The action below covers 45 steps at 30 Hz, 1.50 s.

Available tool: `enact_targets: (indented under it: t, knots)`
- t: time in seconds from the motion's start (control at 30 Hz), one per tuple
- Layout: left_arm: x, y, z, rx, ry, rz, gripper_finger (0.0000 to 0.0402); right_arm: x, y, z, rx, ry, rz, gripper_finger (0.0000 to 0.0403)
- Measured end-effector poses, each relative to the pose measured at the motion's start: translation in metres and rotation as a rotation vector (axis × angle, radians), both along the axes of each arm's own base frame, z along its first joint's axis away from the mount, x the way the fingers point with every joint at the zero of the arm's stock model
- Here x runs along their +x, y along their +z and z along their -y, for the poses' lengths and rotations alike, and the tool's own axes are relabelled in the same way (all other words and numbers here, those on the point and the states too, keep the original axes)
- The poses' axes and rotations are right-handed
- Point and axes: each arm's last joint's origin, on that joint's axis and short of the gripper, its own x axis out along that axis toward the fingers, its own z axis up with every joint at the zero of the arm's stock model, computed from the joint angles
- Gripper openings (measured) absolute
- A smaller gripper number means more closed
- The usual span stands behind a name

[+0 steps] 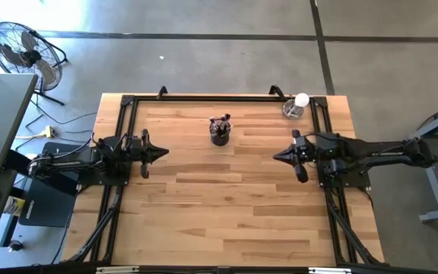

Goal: Pick & Place Makeup Brushes
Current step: Return to Home Position

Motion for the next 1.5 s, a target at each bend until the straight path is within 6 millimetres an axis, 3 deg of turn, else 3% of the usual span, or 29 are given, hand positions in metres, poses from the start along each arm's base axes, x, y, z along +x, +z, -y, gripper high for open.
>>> enact_targets:
  t: [0.3,0.6,0.77,0.93,1.5]
  knots:
    - [0.000,0.000,0.000,0.000,0.000,0.000,0.0001,-0.025,-0.023,-0.002,-0.004,0.037,0.152,0.0000]
    - [0.000,0.000,0.000,0.000,0.001,0.001,0.0001,-0.036,-0.052,-0.001,-0.005,0.006,0.319,0.0000]
    - [0.000,0.000,0.000,0.000,0.003,0.002,0.0002,-0.040,-0.047,-0.001,-0.078,0.014,0.396,0.0000]
    - [0.000,0.000,0.000,0.000,0.003,0.002,0.0002,-0.039,-0.052,-0.001,-0.135,0.021,0.345,0.0000]
    - [0.000,0.000,0.000,0.000,0.002,0.002,0.0002,-0.039,-0.056,-0.001,-0.137,0.018,0.302,0.0000]
